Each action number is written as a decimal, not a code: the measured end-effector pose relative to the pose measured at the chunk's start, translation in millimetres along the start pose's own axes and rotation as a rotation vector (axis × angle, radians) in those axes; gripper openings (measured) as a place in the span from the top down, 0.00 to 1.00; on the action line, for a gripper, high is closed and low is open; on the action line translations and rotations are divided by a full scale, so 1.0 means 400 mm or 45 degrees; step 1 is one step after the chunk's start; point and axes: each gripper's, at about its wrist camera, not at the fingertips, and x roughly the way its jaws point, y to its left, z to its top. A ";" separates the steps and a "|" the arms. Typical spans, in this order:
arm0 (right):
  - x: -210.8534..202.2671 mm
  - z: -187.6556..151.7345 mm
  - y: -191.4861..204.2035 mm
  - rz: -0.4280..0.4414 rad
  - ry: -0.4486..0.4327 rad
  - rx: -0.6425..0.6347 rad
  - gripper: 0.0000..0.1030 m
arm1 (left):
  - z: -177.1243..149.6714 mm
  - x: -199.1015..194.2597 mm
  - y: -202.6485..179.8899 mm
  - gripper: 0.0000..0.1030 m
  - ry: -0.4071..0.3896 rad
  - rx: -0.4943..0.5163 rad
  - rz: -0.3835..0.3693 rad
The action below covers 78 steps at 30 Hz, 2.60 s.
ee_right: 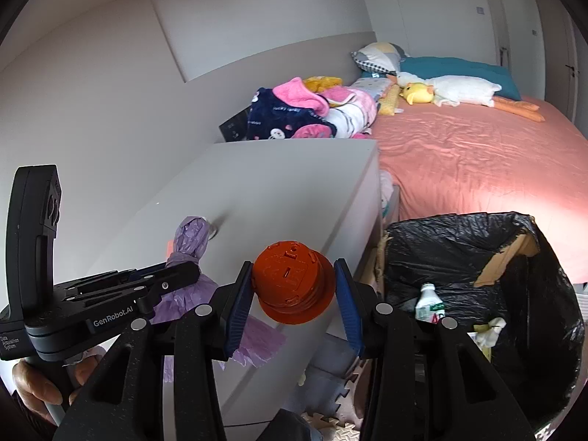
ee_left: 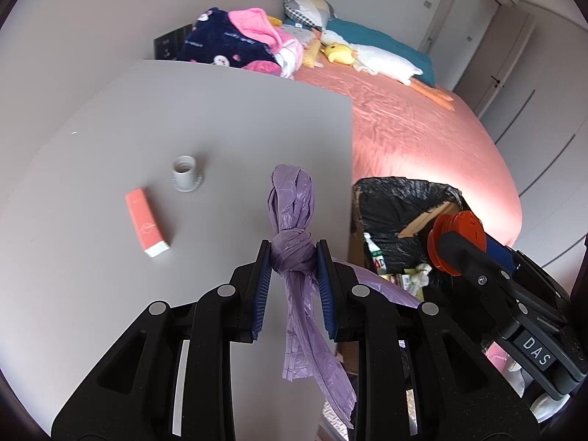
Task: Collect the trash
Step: 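Lift the purple bag and orange cups and carry them over the bin, then open both grippers to drop the purple bag and orange cups into the bin, then move both grippers back to the desk toward the pink box and white cup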
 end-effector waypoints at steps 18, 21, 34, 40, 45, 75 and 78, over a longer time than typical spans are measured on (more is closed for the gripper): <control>-0.091 -0.009 -0.177 -0.133 -0.074 0.145 0.56 | 0.016 0.072 -0.183 0.77 0.057 0.152 -0.120; -0.107 -0.009 -0.202 -0.151 -0.089 0.168 0.56 | 0.019 0.083 -0.213 0.77 0.070 0.179 -0.153; -0.189 -0.010 -0.310 -0.263 -0.180 0.279 0.56 | 0.014 0.127 -0.320 0.77 0.151 0.261 -0.356; -0.231 0.001 -0.367 -0.301 -0.229 0.333 0.56 | 0.017 0.141 -0.363 0.71 0.180 0.304 -0.476; -0.259 0.013 -0.403 -0.421 -0.268 0.384 0.19 | 0.027 0.159 -0.394 0.06 0.220 0.285 -0.539; -0.170 0.019 -0.272 -0.289 -0.186 0.265 0.19 | 0.019 0.106 -0.237 0.06 0.125 0.187 -0.398; -0.149 0.021 -0.246 -0.265 -0.169 0.250 0.19 | 0.015 0.097 -0.201 0.06 0.110 0.171 -0.363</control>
